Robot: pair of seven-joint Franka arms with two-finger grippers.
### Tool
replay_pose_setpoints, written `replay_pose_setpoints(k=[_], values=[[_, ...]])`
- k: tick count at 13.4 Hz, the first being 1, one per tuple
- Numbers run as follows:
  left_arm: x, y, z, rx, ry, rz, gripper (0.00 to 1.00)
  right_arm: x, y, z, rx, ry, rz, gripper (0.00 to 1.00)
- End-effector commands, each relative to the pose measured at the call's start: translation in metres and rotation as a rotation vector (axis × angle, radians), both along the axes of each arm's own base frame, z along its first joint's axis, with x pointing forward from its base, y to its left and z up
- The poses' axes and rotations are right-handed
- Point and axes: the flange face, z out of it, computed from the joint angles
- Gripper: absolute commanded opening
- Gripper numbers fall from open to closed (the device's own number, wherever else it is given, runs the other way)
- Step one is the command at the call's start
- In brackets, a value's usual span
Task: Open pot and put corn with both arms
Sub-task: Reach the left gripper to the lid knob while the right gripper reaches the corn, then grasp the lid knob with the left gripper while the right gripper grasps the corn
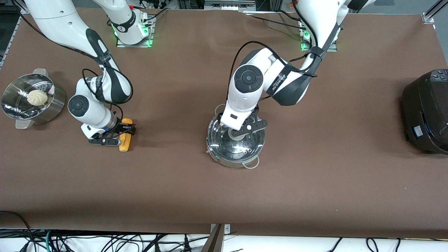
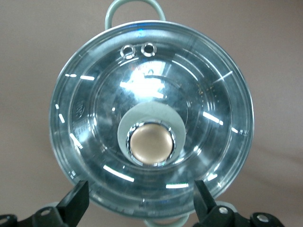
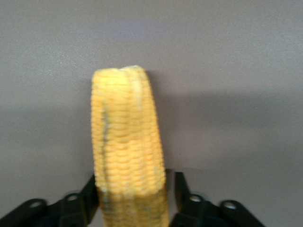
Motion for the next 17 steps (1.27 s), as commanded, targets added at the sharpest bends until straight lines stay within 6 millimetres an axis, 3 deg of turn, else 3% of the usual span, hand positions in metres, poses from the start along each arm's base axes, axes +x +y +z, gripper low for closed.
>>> replay_pose_setpoints(k=[1,5,6,8,11,14,17], values=[[0.008,-0.006,-0.010,0.018,-0.034,0.012,0.93,0.000,0.002,0.009,-0.006,-0.001,0.023,0.00],[0.011,-0.005,-0.018,0.026,-0.035,0.026,0.89,0.010,0.003,0.026,-0.005,-0.026,0.062,0.00],[0.011,-0.005,-0.020,0.027,-0.034,0.026,0.80,0.015,0.004,0.037,-0.006,-0.020,0.061,0.00],[0.013,-0.005,-0.023,0.023,-0.040,0.028,0.74,0.033,0.006,0.064,-0.012,0.047,0.059,0.00],[0.017,-0.003,-0.022,0.020,-0.051,0.034,0.72,0.049,0.016,0.100,-0.016,0.111,0.062,0.00],[0.024,0.003,-0.015,0.015,-0.073,0.044,0.74,0.061,0.038,0.148,-0.011,0.176,0.077,0.00],[0.033,0.008,-0.027,0.020,-0.089,0.057,0.74,0.070,0.072,0.190,0.025,0.160,0.076,0.00]])
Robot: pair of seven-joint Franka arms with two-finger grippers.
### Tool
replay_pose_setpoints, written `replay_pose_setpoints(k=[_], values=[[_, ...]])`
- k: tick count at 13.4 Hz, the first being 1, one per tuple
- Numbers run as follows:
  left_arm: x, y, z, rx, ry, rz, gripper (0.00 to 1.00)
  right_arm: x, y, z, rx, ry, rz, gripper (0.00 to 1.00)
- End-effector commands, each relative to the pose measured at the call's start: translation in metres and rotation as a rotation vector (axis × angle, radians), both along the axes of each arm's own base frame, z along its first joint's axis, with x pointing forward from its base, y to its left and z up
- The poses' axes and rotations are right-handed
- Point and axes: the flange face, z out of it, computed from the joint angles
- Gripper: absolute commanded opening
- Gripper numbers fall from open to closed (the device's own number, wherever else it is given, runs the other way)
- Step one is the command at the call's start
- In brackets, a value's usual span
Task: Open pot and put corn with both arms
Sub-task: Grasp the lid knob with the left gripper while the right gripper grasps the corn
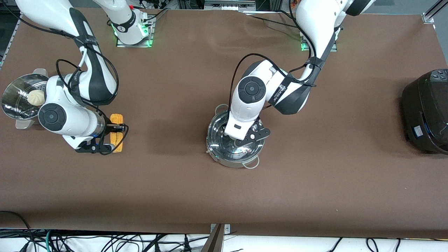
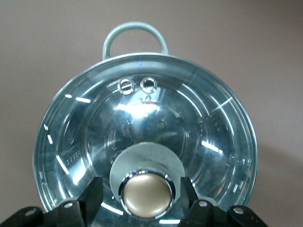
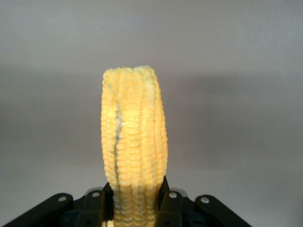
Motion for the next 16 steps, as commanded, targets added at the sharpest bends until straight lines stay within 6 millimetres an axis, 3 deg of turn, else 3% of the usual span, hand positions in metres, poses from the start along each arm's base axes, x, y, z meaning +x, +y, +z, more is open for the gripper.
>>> replay_pose_setpoints(k=[1,4,5,8,11,13,14,15,16], values=[[0.010,-0.003,-0.008,0.022,-0.044,0.007,0.73,0.005,0.031,0.033,0.059,0.003,-0.056,0.00],[0.010,-0.003,-0.007,0.021,-0.045,0.009,0.72,0.002,0.072,0.054,0.156,0.021,-0.166,0.00],[0.009,-0.004,-0.008,0.022,-0.044,0.009,0.71,-0.003,0.100,0.059,0.183,0.022,-0.195,0.00],[0.000,-0.015,-0.006,0.027,-0.037,-0.010,0.67,-0.006,0.153,0.070,0.178,0.002,-0.311,0.00],[-0.008,-0.021,-0.005,0.036,-0.029,-0.025,0.66,-0.009,0.179,0.072,0.190,-0.029,-0.327,0.00],[-0.007,-0.019,-0.008,0.039,-0.025,-0.032,0.47,-0.010,0.189,0.073,0.198,-0.049,-0.345,0.00],[-0.007,-0.019,-0.007,0.038,-0.027,-0.035,0.29,-0.009,0.189,0.073,0.202,-0.053,-0.349,0.00],[-0.007,-0.019,-0.009,0.039,-0.024,-0.035,0.04,-0.009,0.191,0.074,0.208,-0.051,-0.350,0.00],[-0.007,-0.019,-0.009,0.042,-0.024,-0.036,0.00,-0.009,0.190,0.073,0.213,-0.046,-0.354,0.00]])
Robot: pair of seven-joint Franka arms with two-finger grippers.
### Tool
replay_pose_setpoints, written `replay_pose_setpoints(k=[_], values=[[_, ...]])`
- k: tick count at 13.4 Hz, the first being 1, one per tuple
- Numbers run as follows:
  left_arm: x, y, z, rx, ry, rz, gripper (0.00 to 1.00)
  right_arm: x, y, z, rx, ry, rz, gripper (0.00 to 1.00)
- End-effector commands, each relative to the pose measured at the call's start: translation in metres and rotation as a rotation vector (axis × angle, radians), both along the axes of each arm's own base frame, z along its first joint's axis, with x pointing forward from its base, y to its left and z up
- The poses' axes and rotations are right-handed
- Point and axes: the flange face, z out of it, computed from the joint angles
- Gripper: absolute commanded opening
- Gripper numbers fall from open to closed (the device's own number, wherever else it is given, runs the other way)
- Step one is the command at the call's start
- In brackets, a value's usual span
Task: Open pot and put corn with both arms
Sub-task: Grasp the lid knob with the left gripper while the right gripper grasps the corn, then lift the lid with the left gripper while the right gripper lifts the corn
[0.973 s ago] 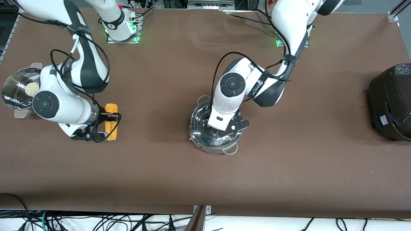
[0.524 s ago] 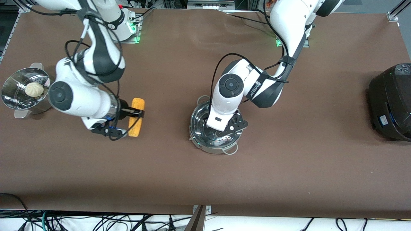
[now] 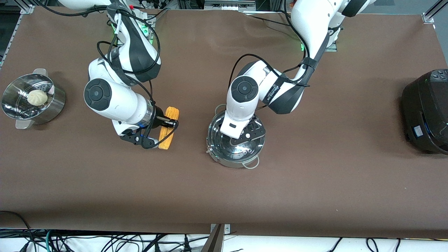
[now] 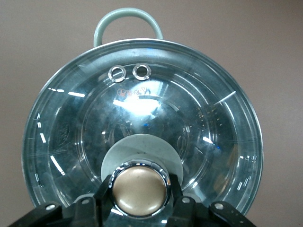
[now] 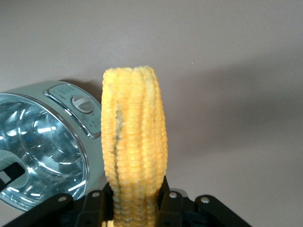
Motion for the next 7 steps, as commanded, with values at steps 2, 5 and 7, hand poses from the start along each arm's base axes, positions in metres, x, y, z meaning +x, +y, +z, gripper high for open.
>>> replay_pose_setpoints(k=[2,5,7], values=[[0.004,-0.001,0.008,0.024,-0.041,-0.011,0.00,0.005,0.004,0.007,0.035,0.000,-0.024,0.00],[0.006,0.027,0.059,0.065,0.032,0.018,0.00,0.006,0.009,0.018,0.099,0.011,-0.048,0.00],[0.003,0.058,0.129,0.072,0.035,-0.023,0.00,0.005,0.012,0.024,0.117,0.015,-0.052,0.00]])
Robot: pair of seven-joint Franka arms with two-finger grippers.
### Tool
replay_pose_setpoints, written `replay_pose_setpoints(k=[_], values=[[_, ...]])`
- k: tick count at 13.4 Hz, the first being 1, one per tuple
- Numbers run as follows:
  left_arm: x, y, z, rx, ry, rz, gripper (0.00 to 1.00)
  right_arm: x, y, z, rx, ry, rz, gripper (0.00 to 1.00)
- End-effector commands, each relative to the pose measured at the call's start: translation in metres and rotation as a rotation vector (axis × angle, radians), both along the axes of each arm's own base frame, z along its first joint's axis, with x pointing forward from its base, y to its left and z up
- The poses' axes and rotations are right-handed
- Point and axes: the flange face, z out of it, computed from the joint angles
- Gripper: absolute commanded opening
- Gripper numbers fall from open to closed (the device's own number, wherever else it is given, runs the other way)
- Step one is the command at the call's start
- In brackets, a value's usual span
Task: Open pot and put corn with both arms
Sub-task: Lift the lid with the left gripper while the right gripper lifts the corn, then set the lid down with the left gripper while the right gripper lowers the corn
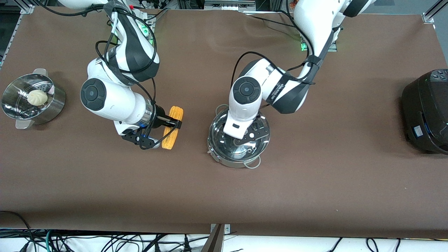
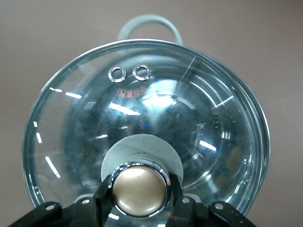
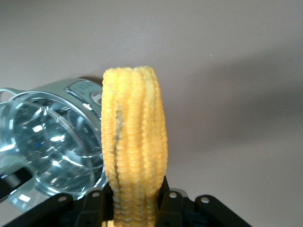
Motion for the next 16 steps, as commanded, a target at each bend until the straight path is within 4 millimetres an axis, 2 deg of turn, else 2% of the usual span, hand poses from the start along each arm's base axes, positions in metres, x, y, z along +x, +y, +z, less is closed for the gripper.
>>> replay_pose_setpoints(k=[1,2,3,5,8,9,10,12,13,15,16], values=[[0.002,0.063,0.119,0.011,-0.050,-0.086,0.00,0.000,0.010,0.013,0.034,0.005,-0.013,0.00],[0.015,0.102,0.133,0.004,-0.052,-0.133,0.00,-0.005,0.021,0.014,0.034,0.005,-0.014,0.00],[0.023,0.144,0.135,0.012,-0.020,-0.201,0.00,-0.012,0.035,0.016,0.034,0.011,-0.024,0.00],[0.023,0.209,0.127,0.025,0.044,-0.277,0.00,-0.023,0.071,0.019,0.078,0.010,-0.052,0.00],[0.005,0.297,0.107,0.032,0.066,-0.317,0.00,-0.044,0.138,-0.002,0.149,-0.030,-0.073,0.00],[-0.004,0.333,0.092,0.025,0.049,-0.332,0.00,-0.052,0.161,-0.016,0.163,-0.056,-0.082,0.00],[-0.016,0.358,0.073,0.022,0.045,-0.333,0.00,-0.058,0.181,-0.031,0.175,-0.076,-0.104,0.00],[-0.035,0.395,0.023,0.013,0.051,-0.310,0.00,-0.075,0.217,-0.064,0.189,-0.111,-0.121,0.00],[-0.041,0.401,-0.001,0.008,0.053,-0.309,0.00,-0.078,0.225,-0.082,0.188,-0.123,-0.122,0.00],[-0.056,0.409,-0.059,0.001,0.034,-0.304,0.00,-0.077,0.228,-0.116,0.175,-0.129,-0.126,0.00],[-0.062,0.411,-0.081,-0.003,0.033,-0.303,0.00,-0.078,0.231,-0.130,0.173,-0.135,-0.129,0.00]])
